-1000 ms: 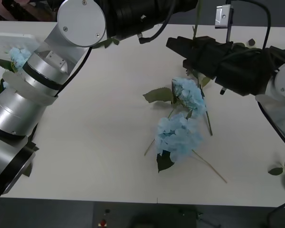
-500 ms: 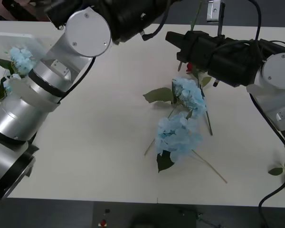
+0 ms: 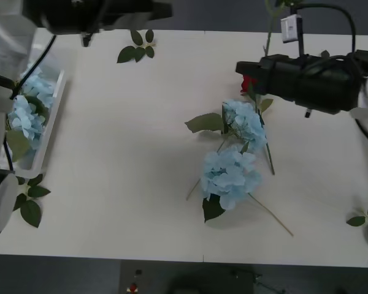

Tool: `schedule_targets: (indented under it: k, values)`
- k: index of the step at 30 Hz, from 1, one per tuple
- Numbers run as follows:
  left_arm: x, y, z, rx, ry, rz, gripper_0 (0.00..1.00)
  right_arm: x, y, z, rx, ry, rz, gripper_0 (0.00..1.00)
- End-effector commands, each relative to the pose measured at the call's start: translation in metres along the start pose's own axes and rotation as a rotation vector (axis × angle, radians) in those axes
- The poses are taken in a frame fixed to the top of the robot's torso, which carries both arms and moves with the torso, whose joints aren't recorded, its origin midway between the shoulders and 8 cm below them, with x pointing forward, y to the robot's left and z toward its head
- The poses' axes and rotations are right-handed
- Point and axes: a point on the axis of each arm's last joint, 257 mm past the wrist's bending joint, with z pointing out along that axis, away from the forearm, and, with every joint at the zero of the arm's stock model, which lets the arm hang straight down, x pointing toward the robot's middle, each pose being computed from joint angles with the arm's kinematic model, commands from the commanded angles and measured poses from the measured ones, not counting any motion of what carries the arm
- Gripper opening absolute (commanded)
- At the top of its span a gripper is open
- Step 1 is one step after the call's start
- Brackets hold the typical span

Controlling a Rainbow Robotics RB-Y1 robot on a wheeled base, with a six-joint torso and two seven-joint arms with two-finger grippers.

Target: Put the red flowers into the right box and the blue flowers into the left box

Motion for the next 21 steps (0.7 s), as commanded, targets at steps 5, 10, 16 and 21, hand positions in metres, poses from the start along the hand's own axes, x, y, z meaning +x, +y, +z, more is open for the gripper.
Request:
schedule_targets:
  k: [5,10,16,21]
  values:
    - [0.131,0.094,-0.060,-0.153,0.341,0.072,1.00,0.007,-0.097,-0.118,0.246,0.254,0.214,0.00]
    - [0.175,0.116,-0.018,-0.222,0.330,0.161,1.00,0.026,-0.161,-0.218,0.466,0.404,0.311,0.00]
    - [0.216,0.140,0.045,-0.336,0.318,0.207,1.00,0.040,-0.235,-0.336,0.808,0.556,0.251,0.00]
    - [0.223,0.157,0.068,-0.456,0.365,0.304,1.00,0.048,-0.281,-0.392,1.011,0.585,0.182,0.00]
